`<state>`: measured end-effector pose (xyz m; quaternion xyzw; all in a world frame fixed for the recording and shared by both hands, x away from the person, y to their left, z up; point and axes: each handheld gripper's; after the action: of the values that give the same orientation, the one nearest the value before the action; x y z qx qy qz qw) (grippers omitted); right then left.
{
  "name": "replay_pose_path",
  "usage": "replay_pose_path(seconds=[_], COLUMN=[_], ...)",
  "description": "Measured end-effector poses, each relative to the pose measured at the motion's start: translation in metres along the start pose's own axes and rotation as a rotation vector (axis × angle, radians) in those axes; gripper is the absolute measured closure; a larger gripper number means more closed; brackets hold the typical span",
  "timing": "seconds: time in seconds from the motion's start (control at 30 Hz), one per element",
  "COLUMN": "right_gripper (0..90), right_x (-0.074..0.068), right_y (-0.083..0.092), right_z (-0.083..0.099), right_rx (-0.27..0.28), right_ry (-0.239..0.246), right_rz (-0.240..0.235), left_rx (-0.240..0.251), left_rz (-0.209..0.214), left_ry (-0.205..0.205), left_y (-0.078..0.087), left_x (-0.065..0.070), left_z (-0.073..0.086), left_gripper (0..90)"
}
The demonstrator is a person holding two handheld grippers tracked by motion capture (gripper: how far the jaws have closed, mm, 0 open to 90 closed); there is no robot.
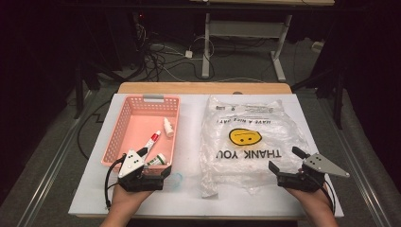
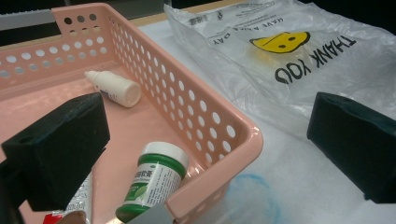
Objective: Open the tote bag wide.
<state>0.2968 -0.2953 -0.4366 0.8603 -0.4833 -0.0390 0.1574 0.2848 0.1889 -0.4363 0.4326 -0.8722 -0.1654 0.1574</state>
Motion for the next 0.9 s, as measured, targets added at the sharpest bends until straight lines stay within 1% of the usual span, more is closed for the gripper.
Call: replay_pose_path(seconds=[0.1, 0.27, 0.33, 0.47, 0.6, 0.7, 0.83, 0.9], right_gripper=[0.0, 0.0, 0.0, 0.0, 0.0, 0.0, 0.3, 0.4], right_x=[0.0, -0.001, -0.002, -0.002, -0.002, 0.0, 0.004, 0.008], right_y=[-0.001, 0.0, 0.002, 0.005, 0.007, 0.009, 0.013, 0.015], right_z=[0.0, -0.001, -0.002, -0.003, -0.003, -0.005, -0.006, -0.006], right_rx=[-0.001, 0.004, 0.005, 0.012, 0.005, 0.006, -0.008, -0.009], right_ry=[-0.003, 0.0, 0.003, 0.005, 0.007, 0.016, 0.005, 0.008], right_rz=[-0.008, -0.005, -0.008, -0.005, -0.011, -0.004, 0.006, 0.014], left_rx=[0.005, 0.008, 0.013, 0.005, 0.011, 0.006, 0.0, -0.001], left_rz=[0.003, 0.017, 0.019, 0.021, 0.02, 0.019, 0.014, 0.013], left_ry=[-0.002, -0.014, -0.013, -0.013, -0.011, -0.014, -0.024, -0.03], left_y=[-0.001, -0.001, -0.002, -0.002, -0.002, -0.002, -0.002, -0.003], left_x=[0.0, 0.004, 0.005, 0.005, 0.007, 0.007, 0.008, 0.008], left_z=[-0.001, -0.002, -0.003, -0.003, -0.003, -0.004, -0.004, -0.005], left_gripper=[0.0, 0.0, 0.0, 0.0, 0.0, 0.0, 0.0, 0.0])
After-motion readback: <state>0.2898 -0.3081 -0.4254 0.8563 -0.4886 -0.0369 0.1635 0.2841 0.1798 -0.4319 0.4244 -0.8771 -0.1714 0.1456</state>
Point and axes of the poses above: each handheld gripper's, and its own axes: y roughly backward along the jaws, z roughly out of its underside, x roughly to its right, and after that the axes turned 5 degrees about y, right-handed
